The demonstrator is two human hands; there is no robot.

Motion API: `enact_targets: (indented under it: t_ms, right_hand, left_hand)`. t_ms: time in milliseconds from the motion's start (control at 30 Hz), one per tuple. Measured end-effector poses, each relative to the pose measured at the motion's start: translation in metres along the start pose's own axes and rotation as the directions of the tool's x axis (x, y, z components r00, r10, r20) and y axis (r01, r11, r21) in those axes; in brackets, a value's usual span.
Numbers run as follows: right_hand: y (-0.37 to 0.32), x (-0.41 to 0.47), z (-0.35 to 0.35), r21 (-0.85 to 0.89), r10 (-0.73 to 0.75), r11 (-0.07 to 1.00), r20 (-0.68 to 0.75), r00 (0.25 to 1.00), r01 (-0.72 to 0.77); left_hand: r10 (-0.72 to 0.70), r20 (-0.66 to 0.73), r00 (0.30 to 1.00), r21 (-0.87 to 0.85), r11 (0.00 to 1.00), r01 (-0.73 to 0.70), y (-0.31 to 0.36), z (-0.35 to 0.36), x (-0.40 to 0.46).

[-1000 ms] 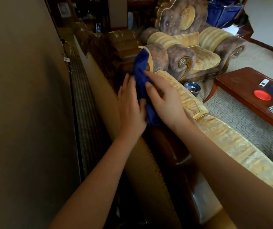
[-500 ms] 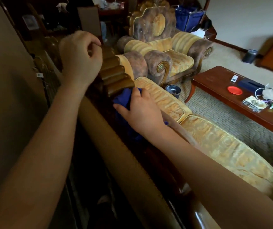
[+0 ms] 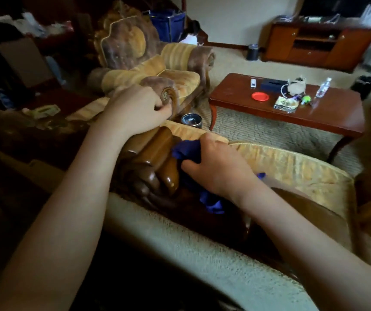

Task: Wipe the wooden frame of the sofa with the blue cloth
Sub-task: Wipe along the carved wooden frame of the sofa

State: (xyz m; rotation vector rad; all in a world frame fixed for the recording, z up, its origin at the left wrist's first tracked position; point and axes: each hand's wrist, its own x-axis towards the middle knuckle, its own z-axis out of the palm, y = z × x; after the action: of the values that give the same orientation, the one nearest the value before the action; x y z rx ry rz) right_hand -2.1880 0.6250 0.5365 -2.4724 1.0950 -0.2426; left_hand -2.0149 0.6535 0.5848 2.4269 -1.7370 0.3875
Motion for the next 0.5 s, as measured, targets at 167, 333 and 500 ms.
enact_targets:
  t_ms: [167, 333, 500]
  right_hand:
    - [-0.017, -0.023, 0.021, 0.069, -0.015, 0.997, -0.293, 0.956, 0.037]
    - [-0.037, -0.005, 0.026, 0.278, 0.02, 0.956, -0.376, 0.926, 0.092]
    - [-0.042, 0.054, 0.011, 0.507, 0.184, 0.858, -0.157, 0.97, -0.081]
  left_hand:
    - [0.002, -0.018, 1.0, -0.174, 0.985, -0.005, -0.008, 0.008, 0.003]
    - [0.0, -0.06, 0.998, -0.227, 0.974, -0.014, -0.012, 0.006, 0.001]
    - [-0.106, -0.123, 0.987, -0.354, 0.933, 0.057, -0.013, 0.002, 0.004]
